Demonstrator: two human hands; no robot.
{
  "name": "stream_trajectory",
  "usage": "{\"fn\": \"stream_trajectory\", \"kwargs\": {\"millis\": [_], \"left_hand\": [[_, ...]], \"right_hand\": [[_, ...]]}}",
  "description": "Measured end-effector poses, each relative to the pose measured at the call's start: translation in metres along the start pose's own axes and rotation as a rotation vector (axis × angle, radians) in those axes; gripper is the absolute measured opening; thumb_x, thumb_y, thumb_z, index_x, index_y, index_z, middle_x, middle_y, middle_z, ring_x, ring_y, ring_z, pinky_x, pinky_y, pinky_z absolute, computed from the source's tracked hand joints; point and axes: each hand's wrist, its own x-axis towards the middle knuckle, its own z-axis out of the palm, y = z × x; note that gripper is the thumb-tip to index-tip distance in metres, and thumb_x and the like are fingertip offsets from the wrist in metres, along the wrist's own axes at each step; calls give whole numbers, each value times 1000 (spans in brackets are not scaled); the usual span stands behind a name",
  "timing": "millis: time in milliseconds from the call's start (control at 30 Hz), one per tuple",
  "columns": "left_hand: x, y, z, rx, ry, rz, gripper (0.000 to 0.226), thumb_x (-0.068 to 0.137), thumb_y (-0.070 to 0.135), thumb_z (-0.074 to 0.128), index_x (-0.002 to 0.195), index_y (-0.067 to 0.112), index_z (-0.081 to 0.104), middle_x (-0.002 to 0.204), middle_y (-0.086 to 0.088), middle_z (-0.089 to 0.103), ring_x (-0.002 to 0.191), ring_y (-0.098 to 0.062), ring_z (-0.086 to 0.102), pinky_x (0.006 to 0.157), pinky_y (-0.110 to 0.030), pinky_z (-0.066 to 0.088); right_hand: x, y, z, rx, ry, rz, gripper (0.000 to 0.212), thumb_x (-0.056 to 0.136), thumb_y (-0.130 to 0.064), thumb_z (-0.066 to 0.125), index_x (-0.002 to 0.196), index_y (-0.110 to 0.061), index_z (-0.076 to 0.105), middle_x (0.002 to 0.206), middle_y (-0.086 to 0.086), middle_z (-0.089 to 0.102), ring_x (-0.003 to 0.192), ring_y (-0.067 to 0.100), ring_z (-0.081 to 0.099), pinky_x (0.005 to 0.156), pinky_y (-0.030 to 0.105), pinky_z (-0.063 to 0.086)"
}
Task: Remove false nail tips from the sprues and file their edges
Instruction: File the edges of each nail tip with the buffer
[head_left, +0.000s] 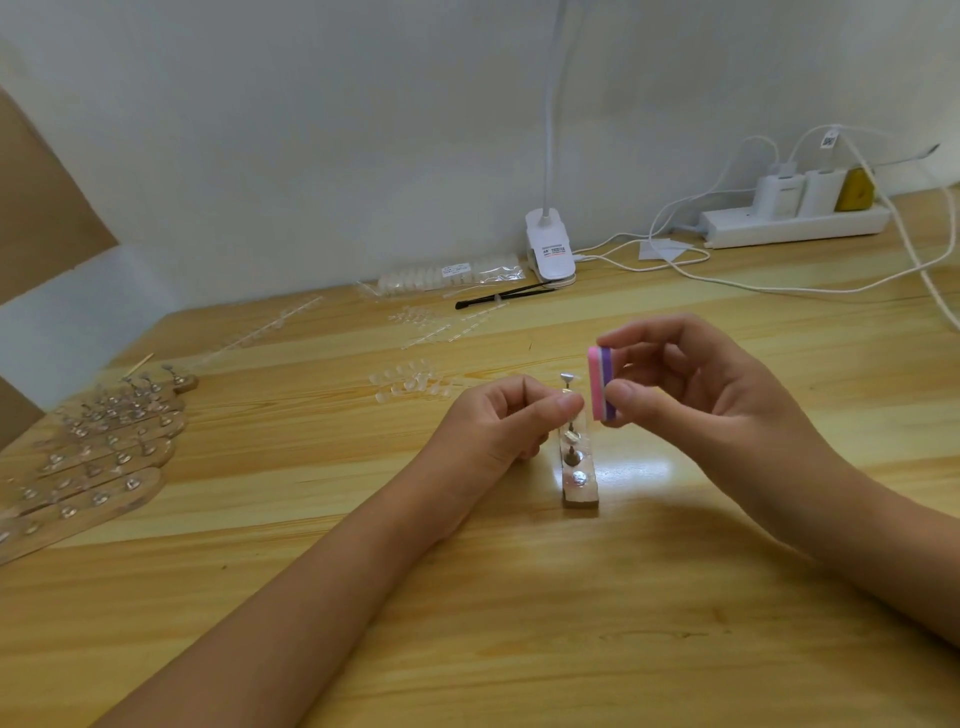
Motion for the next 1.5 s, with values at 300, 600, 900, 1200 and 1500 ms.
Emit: {"fn": "stream_trajectory", "kwargs": {"millis": [300, 600, 900, 1200, 1500], "left_hand": [[3, 1, -2, -143, 66, -36, 21, 66, 44, 77, 62, 26, 69, 56, 11, 45, 53, -6, 36, 53, -15, 37], [1, 3, -2, -131, 55, -37, 23, 63, 49, 73, 63, 26, 70, 56, 12, 42, 52, -5, 37, 54, -16, 36], [0, 3, 0, -66, 59, -24, 21, 64, 48, 75, 60, 29, 67, 56, 12, 46, 53, -6, 38, 54, -15, 37], [0, 2, 1, -54, 46, -12, 24, 62, 52, 72, 58, 29, 66, 57, 12, 48, 52, -5, 40, 56, -15, 38], [-2, 1, 1, -18, 24, 13, 22, 63, 52, 72, 62, 30, 66, 57, 13, 50, 54, -4, 41, 56, -14, 38]], "right_hand": [[-4, 1, 6, -34, -75, 9, 37, 73, -28, 70, 109, -19, 66, 96, 2, 69, 90, 17, 68, 81, 27, 57], [-2, 2, 2, -49, -64, 55, 37, 72, -26, 70, 109, -20, 70, 98, 5, 72, 92, 17, 68, 86, 30, 57], [-1, 1, 2, -20, -57, 38, 35, 75, -24, 68, 110, -21, 71, 97, 2, 72, 89, 13, 68, 82, 24, 55], [-2, -1, 2, -22, -43, 57, 36, 75, -24, 68, 110, -21, 70, 97, 2, 73, 87, 11, 69, 79, 20, 54], [-2, -4, 2, -12, -40, 56, 35, 76, -21, 66, 111, -20, 70, 101, 4, 73, 87, 12, 70, 77, 17, 53]]}}
